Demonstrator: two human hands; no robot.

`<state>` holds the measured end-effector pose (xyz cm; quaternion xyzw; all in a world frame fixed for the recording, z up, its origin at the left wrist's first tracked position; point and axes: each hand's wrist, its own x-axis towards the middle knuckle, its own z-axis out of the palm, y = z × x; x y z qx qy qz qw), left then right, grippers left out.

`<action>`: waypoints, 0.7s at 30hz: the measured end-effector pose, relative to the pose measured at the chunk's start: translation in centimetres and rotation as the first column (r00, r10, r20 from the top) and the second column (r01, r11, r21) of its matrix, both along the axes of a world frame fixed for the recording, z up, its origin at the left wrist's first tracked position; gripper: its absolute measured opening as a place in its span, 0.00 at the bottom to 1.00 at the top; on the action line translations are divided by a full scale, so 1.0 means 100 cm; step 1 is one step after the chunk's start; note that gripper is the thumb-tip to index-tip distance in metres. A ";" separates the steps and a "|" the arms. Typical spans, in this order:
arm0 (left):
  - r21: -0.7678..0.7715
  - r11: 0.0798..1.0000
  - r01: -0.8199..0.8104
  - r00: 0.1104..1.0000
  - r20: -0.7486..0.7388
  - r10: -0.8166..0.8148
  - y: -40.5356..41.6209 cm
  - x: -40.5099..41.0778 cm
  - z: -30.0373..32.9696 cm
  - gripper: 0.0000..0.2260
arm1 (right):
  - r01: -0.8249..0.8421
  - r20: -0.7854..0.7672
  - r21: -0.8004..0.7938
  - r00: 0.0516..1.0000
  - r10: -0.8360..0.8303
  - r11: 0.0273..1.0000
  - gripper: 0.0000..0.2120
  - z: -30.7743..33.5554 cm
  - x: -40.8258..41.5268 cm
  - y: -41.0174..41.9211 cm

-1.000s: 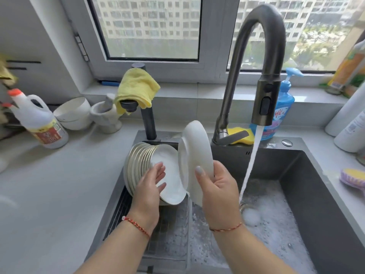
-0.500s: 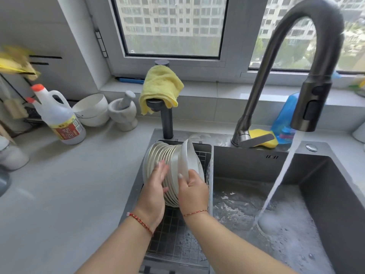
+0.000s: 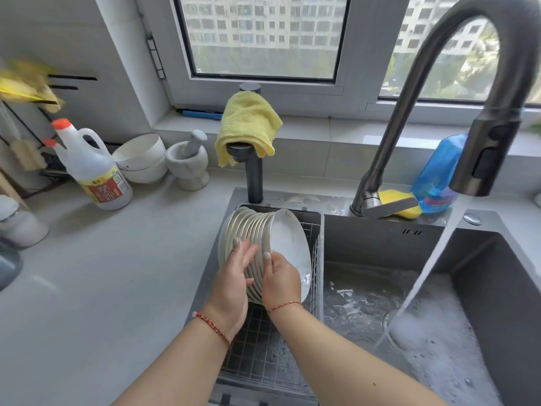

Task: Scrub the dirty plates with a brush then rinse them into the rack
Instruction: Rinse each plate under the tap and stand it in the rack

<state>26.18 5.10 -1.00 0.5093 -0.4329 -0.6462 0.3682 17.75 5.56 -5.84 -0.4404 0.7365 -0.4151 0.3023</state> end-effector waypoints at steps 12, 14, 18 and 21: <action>-0.131 0.990 -0.053 0.984 0.161 0.074 0.018 -0.023 0.014 0.12 | -0.106 -0.058 0.021 0.993 0.108 0.994 0.15 0.024 -0.034 0.036; -0.172 0.985 -0.010 0.976 0.214 0.047 0.024 -0.036 0.017 0.06 | -0.066 -0.175 -0.103 0.983 0.047 0.992 0.07 0.033 -0.046 0.056; -0.252 0.952 0.173 0.917 0.394 -0.062 0.038 -0.067 0.015 0.09 | 0.011 -0.318 -0.181 0.946 -0.069 0.983 0.21 0.036 -0.078 0.100; -0.225 0.903 0.366 0.817 0.541 -0.196 0.053 -0.091 0.007 0.15 | 0.076 -0.334 -0.080 0.938 -0.098 0.994 0.24 0.028 -0.104 0.132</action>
